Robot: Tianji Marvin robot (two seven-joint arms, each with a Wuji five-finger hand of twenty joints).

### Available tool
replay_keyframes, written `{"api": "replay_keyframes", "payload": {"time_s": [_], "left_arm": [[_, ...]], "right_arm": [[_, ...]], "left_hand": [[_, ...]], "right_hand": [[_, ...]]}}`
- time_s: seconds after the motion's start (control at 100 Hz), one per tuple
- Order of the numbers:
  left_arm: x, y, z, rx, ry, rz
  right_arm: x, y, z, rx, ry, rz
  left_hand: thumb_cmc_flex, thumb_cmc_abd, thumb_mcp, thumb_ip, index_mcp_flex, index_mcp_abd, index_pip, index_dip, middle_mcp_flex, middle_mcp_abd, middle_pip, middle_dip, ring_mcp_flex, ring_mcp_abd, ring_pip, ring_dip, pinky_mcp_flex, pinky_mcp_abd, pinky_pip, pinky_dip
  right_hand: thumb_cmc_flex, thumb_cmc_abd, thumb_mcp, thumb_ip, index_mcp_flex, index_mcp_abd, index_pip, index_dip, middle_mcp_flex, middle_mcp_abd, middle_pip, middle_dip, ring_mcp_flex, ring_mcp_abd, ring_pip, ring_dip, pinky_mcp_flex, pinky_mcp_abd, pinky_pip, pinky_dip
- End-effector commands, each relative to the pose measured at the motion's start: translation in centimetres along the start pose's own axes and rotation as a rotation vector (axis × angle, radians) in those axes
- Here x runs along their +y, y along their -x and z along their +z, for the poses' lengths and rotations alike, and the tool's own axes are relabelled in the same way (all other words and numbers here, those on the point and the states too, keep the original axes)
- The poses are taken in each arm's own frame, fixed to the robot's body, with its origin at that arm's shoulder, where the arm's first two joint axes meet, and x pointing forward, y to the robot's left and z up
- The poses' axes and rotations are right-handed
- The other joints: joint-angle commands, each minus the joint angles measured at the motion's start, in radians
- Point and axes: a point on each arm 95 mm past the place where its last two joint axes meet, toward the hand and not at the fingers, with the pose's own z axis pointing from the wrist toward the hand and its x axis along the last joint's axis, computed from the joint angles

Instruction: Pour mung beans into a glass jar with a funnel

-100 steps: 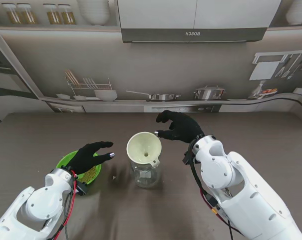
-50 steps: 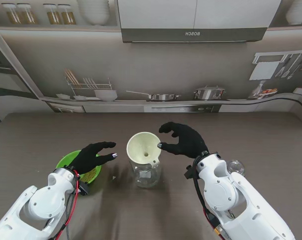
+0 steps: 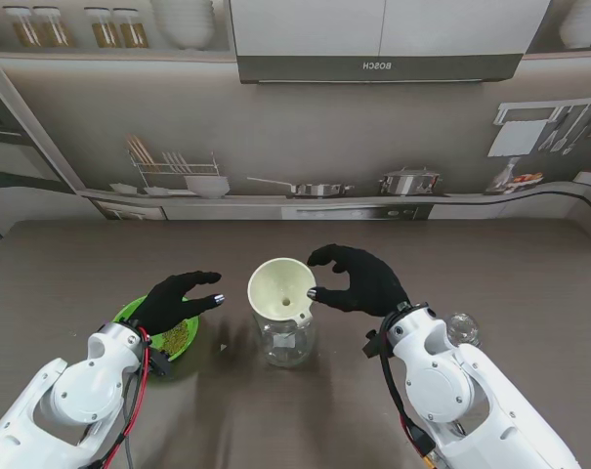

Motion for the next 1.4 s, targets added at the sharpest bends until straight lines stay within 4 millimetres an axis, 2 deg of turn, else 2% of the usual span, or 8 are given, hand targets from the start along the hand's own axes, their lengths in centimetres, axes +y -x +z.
{"api": "replay_keyframes", "payload": {"time_s": [0.0, 0.38, 0.56, 0.69, 0.8, 0.94, 1.21, 1.39], "left_arm": [[-0.6, 0.1, -0.2, -0.010, 0.010, 0.018], [-5.5, 1.6, -1.1, -0.092, 0.001, 0.161], [-7.3, 3.3, -1.3, -0.155, 0.008, 0.214], [-7.7, 4.6, -1.0, -0.197, 0.029, 0.237], [-7.9, 5.6, -0.7, -0.230, 0.038, 0.273], [-7.9, 6.7, -0.4, -0.276, 0.035, 0.273], [-7.8, 8.3, 0.2, -0.347, 0.078, 0.327], [-8.1, 9.0, 0.8, -0.379, 0.111, 0.350]], "right_arm": [[-0.1, -1.0, -0.2, 0.024, -0.010, -0.016], [-0.2, -2.3, 0.0, 0.048, -0.006, 0.000], [-0.4, -2.4, 0.0, 0.048, -0.012, 0.017], [-0.4, -2.4, 0.0, 0.046, -0.012, 0.030], [-0.5, -2.2, 0.1, 0.041, -0.015, 0.032], [-0.6, -1.9, 0.1, 0.029, -0.023, 0.044], [-0.7, -1.8, 0.2, 0.025, -0.029, 0.060], [-0.8, -1.8, 0.2, 0.023, -0.034, 0.070]], "left_hand": [[0.028, 0.040, -0.004, 0.005, 0.007, 0.001, -0.001, -0.002, 0.018, -0.001, -0.001, 0.005, 0.009, -0.006, 0.008, 0.008, 0.006, 0.002, 0.009, 0.013], [0.028, 0.027, 0.018, 0.004, -0.003, -0.001, -0.004, -0.003, 0.019, -0.009, 0.001, 0.006, 0.020, -0.023, 0.019, 0.013, 0.017, -0.009, 0.013, 0.015], [0.035, -0.006, 0.036, 0.003, -0.041, -0.031, -0.017, -0.007, 0.001, -0.040, -0.001, 0.005, 0.002, -0.048, 0.016, 0.013, 0.018, -0.035, 0.015, 0.015], [0.041, -0.034, 0.065, 0.000, -0.074, -0.062, -0.028, -0.013, -0.021, -0.060, -0.002, 0.005, -0.019, -0.068, 0.012, 0.011, 0.013, -0.060, 0.014, 0.016], [0.019, -0.063, 0.124, -0.010, -0.115, -0.076, -0.039, -0.024, -0.083, -0.092, -0.012, -0.001, -0.059, -0.104, 0.003, 0.007, 0.005, -0.099, 0.007, 0.009], [0.018, -0.086, 0.148, -0.010, -0.148, -0.076, -0.055, -0.035, -0.094, -0.101, -0.009, -0.002, -0.065, -0.108, 0.004, 0.009, 0.009, -0.117, 0.005, 0.004], [-0.023, -0.151, 0.215, -0.023, -0.192, -0.050, -0.067, -0.056, -0.123, -0.110, -0.009, -0.009, -0.085, -0.128, -0.003, 0.004, 0.003, -0.148, -0.006, -0.015], [-0.044, -0.189, 0.274, -0.031, -0.228, -0.008, -0.071, -0.057, -0.132, -0.108, -0.008, -0.007, -0.090, -0.137, -0.002, 0.003, 0.000, -0.164, -0.011, -0.030]], "right_hand": [[-0.018, 0.001, -0.038, 0.025, 0.002, -0.021, -0.017, 0.011, -0.001, -0.021, -0.016, -0.004, 0.018, -0.018, -0.012, -0.012, -0.002, 0.010, -0.009, -0.007], [-0.014, 0.010, -0.049, 0.032, 0.006, -0.019, -0.023, 0.015, 0.009, -0.015, -0.021, -0.003, 0.030, -0.019, -0.007, -0.008, -0.001, 0.011, -0.007, -0.004], [-0.014, 0.012, -0.049, 0.032, 0.008, -0.017, -0.024, 0.016, 0.012, -0.013, -0.022, -0.002, 0.038, -0.019, -0.001, -0.005, 0.000, 0.010, -0.005, -0.002], [-0.013, 0.013, -0.048, 0.033, 0.010, -0.015, -0.024, 0.017, 0.016, -0.013, -0.022, -0.002, 0.043, -0.019, 0.003, -0.002, 0.001, 0.010, -0.002, 0.000], [-0.014, 0.013, -0.048, 0.033, 0.011, -0.013, -0.024, 0.018, 0.020, -0.011, -0.022, -0.001, 0.049, -0.020, 0.006, 0.000, 0.003, 0.008, 0.000, 0.001], [-0.011, 0.011, -0.046, 0.033, 0.013, -0.011, -0.023, 0.019, 0.024, -0.009, -0.022, -0.001, 0.053, -0.019, 0.009, 0.003, 0.001, 0.012, 0.001, 0.001], [-0.012, 0.012, -0.044, 0.032, 0.013, -0.008, -0.023, 0.020, 0.029, -0.007, -0.022, 0.000, 0.057, -0.022, 0.012, 0.007, 0.003, 0.009, 0.002, 0.002], [-0.012, 0.013, -0.044, 0.032, 0.015, -0.006, -0.021, 0.020, 0.031, -0.005, -0.023, 0.000, 0.060, -0.021, 0.014, 0.008, 0.003, 0.010, 0.003, 0.002]]}}
